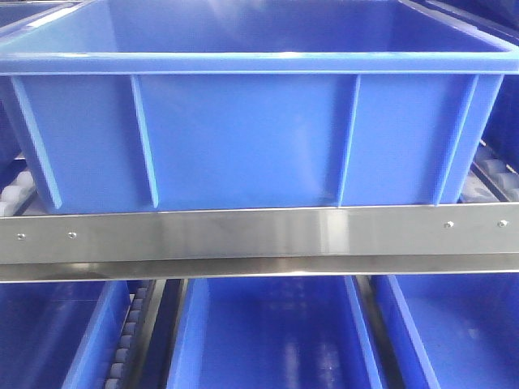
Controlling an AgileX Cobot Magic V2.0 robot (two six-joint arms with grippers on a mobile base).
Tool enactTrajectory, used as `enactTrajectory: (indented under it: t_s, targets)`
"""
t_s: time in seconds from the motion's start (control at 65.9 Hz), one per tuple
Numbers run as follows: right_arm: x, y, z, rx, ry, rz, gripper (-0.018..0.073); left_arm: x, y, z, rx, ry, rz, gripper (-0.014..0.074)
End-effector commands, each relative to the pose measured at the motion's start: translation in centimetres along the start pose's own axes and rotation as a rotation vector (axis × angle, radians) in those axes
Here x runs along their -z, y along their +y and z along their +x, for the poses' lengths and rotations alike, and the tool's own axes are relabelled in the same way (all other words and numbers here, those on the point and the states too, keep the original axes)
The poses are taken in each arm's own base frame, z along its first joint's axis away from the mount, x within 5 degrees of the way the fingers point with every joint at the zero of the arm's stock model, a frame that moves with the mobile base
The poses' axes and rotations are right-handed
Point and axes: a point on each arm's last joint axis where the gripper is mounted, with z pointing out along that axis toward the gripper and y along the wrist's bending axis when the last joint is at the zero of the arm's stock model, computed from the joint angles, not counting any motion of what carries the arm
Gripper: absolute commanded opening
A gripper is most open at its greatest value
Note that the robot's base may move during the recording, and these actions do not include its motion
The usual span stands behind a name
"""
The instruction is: Grab silver tray and place in blue box
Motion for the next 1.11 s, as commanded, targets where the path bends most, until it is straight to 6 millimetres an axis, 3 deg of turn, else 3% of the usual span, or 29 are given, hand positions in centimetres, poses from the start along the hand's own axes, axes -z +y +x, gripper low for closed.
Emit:
enactTrajectory:
  t_s: [0.0,0.137,0.834,1.092]
  targets:
    - [1.0,0.4,-0.5,0.035,-0.147,-0.057,0.0052,0.8,-0.4,-1.4,0.004,-0.108,0.037,0.0001]
    - [2.0,0.3,0.3,0.033,-0.168,-0.058,0.0052,1.3,-0.3,-1.4,0.003,-0.101,0.022,0.0001]
    - [2.0,0.3,0.3,0.034,-0.17,-0.06,0.0052,1.3,-0.3,-1.3,0.003,-0.1,0.023,0.0001]
    - [1.3,0.1,3.1,0.037,-0.081,-0.05,0.0052,1.3,-0.3,-1.3,0.003,-0.1,0.023,0.0001]
